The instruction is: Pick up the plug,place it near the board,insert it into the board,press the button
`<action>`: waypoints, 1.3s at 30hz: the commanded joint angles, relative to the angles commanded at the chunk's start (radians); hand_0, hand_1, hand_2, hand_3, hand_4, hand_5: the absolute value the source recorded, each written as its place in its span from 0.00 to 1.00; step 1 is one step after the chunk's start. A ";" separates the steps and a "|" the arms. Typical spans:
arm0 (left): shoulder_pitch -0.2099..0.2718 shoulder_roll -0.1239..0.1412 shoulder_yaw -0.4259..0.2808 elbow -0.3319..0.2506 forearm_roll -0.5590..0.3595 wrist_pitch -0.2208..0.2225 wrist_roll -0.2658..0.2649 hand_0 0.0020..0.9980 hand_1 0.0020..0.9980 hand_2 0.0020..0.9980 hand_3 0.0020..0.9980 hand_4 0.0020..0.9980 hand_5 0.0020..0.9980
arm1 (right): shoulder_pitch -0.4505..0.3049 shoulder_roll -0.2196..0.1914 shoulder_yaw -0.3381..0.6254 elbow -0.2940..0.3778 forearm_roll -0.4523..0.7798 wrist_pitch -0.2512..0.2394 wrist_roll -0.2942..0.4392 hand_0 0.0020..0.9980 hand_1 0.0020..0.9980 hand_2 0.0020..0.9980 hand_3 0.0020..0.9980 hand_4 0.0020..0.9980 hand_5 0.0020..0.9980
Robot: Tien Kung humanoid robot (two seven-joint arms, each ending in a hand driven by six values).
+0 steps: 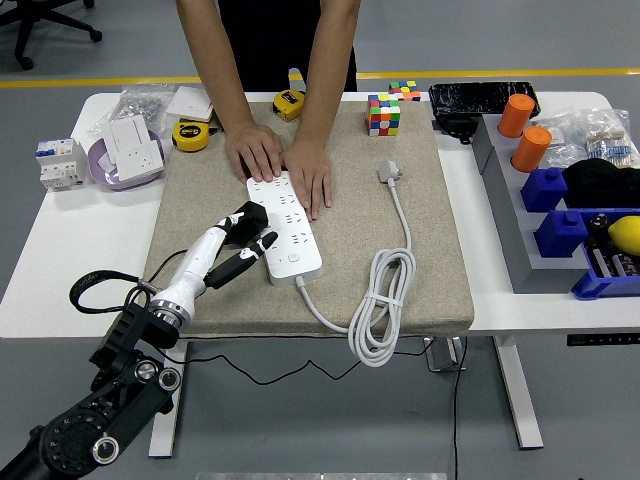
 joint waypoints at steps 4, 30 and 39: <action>-0.019 0.006 0.021 0.002 0.015 -0.005 0.007 1.00 1.00 0.97 0.91 1.00 1.00 | 0.000 0.000 0.003 0.000 -0.002 -0.002 0.000 1.00 0.89 0.79 0.80 1.00 0.89; -0.075 0.024 0.110 -0.009 0.099 -0.022 0.042 1.00 1.00 0.96 0.92 1.00 1.00 | 0.008 -0.003 0.003 0.000 -0.010 -0.010 0.004 1.00 0.89 0.79 0.79 1.00 0.90; -0.078 0.039 0.084 -0.079 0.348 -0.011 0.136 1.00 1.00 0.96 0.92 1.00 1.00 | 0.007 -0.005 0.003 0.000 -0.011 -0.011 0.005 1.00 0.88 0.79 0.79 1.00 0.90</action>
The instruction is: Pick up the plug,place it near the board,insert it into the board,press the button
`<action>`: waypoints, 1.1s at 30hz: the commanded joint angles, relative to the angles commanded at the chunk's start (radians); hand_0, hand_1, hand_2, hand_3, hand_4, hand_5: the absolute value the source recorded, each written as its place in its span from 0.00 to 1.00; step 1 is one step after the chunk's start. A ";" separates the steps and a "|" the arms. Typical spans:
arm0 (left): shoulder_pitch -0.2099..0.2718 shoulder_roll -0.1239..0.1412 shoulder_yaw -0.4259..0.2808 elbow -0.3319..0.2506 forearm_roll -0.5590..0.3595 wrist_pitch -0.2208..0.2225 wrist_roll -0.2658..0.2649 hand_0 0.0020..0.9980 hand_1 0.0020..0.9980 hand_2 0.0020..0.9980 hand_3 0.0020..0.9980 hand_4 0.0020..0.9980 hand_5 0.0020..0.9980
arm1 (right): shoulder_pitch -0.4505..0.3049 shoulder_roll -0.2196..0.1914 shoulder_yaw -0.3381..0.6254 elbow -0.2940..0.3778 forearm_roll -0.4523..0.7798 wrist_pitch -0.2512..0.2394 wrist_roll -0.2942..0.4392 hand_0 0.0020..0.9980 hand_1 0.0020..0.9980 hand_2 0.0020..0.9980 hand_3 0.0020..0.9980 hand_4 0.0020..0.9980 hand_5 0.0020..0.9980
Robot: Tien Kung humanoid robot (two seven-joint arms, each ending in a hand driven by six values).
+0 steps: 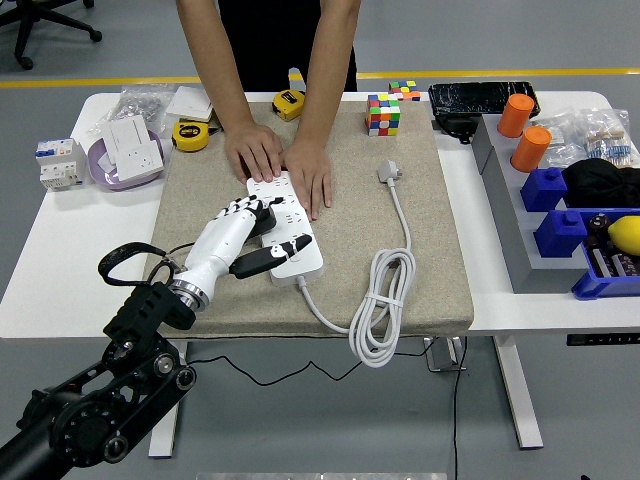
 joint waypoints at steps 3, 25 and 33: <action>0.001 0.008 -0.012 -0.004 0.102 -0.017 0.067 1.00 1.00 0.99 0.91 1.00 1.00 | 0.000 0.000 -0.002 0.000 0.003 0.000 0.001 1.00 0.88 0.79 0.79 1.00 0.90; -0.051 0.033 0.072 0.056 0.108 -0.104 0.145 1.00 1.00 0.99 0.91 1.00 1.00 | 0.003 -0.003 0.000 0.000 0.008 -0.004 0.005 1.00 0.88 0.78 0.79 1.00 0.91; -0.075 0.029 0.103 0.058 0.102 -0.112 0.149 1.00 1.00 0.99 0.91 1.00 1.00 | 0.005 -0.003 0.000 0.000 0.009 -0.004 0.004 1.00 0.88 0.78 0.79 1.00 0.91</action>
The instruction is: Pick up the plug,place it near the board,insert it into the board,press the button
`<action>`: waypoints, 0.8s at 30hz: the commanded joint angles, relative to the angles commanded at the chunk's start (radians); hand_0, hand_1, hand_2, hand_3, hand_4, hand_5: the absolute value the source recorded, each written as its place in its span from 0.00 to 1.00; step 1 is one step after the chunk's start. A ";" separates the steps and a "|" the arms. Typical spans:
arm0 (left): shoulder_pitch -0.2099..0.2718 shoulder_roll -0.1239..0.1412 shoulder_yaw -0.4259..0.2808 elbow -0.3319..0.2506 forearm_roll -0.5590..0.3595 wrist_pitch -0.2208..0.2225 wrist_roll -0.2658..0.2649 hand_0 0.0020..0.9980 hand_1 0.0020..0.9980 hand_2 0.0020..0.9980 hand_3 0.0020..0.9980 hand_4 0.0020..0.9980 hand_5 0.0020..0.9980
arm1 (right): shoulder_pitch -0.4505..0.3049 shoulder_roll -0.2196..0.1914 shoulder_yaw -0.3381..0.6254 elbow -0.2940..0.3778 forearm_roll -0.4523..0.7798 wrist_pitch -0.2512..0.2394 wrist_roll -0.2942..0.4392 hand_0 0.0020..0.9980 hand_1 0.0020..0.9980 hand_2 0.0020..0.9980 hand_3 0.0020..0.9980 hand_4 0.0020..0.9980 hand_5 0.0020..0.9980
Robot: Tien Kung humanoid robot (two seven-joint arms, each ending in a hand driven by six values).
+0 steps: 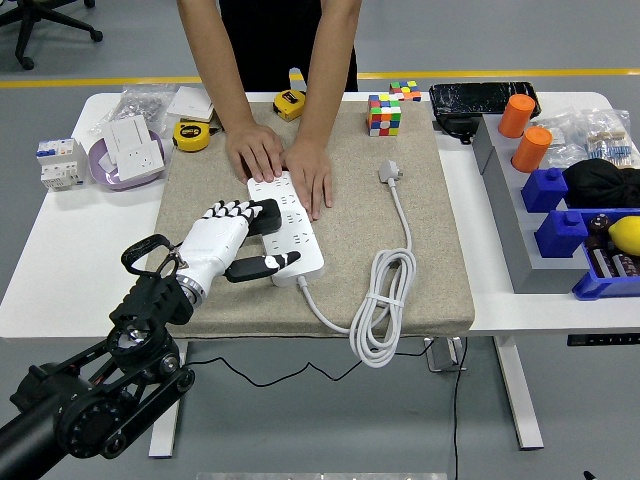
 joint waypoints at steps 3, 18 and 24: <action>-0.007 0.002 0.010 0.003 -0.003 -0.002 0.000 1.00 1.00 0.99 0.91 1.00 1.00 | 0.002 0.000 -0.003 0.000 0.002 0.000 0.001 1.00 0.88 0.78 0.79 1.00 0.91; -0.010 0.002 0.020 0.013 -0.009 -0.021 0.010 1.00 1.00 0.99 0.91 1.00 1.00 | 0.002 -0.001 0.003 0.000 -0.004 -0.002 0.000 1.00 0.88 0.78 0.79 1.00 0.92; -0.004 0.006 0.015 0.014 -0.013 -0.012 0.009 1.00 1.00 0.98 0.91 1.00 1.00 | 0.000 0.000 0.003 0.000 -0.005 -0.002 0.000 1.00 0.88 0.78 0.79 1.00 0.92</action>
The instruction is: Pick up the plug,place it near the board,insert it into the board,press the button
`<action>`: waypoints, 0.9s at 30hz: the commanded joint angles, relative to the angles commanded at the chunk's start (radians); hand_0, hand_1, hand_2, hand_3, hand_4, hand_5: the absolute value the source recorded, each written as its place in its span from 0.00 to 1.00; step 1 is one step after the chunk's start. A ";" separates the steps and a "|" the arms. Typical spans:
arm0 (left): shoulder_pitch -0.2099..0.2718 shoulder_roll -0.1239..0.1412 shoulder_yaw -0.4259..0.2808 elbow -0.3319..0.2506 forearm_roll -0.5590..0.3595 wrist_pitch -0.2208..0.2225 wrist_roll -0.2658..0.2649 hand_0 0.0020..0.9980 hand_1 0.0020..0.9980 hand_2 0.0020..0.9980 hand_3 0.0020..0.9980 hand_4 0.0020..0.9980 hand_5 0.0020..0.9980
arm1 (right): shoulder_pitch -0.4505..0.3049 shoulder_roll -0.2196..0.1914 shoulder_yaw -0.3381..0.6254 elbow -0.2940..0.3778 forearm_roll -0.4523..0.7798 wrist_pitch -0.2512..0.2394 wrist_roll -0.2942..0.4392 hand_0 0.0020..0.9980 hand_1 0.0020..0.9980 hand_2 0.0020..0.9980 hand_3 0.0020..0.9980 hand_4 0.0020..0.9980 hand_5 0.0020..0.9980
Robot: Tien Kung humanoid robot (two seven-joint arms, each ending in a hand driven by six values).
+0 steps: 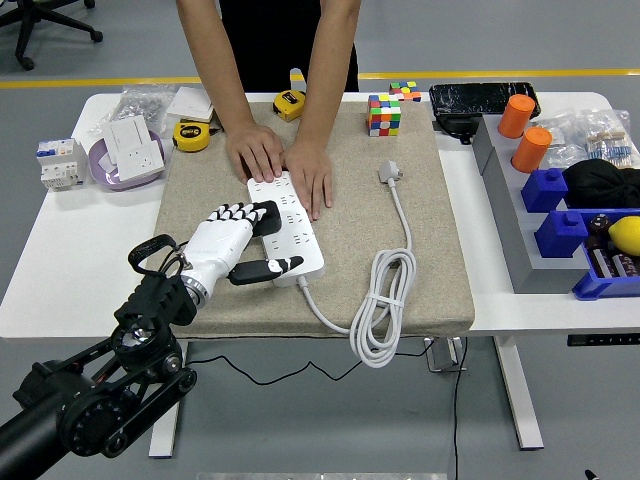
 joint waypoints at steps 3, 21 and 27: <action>0.003 0.004 -0.005 -0.011 0.000 0.027 -0.013 1.00 1.00 0.98 0.91 1.00 1.00 | -0.001 0.000 0.000 0.000 -0.001 0.000 0.000 1.00 0.88 0.78 0.79 1.00 0.92; 0.032 0.005 -0.039 -0.231 -0.048 0.136 -0.085 0.92 0.89 0.84 0.89 0.97 0.74 | -0.003 -0.003 -0.005 0.000 0.003 -0.002 0.001 1.00 0.88 0.78 0.79 1.00 0.93; 0.050 0.003 -0.056 -0.280 -0.097 0.029 -0.032 0.30 0.33 0.37 0.90 0.74 0.25 | -0.005 0.000 0.001 0.000 -0.002 -0.002 -0.002 1.00 0.88 0.78 0.79 1.00 0.93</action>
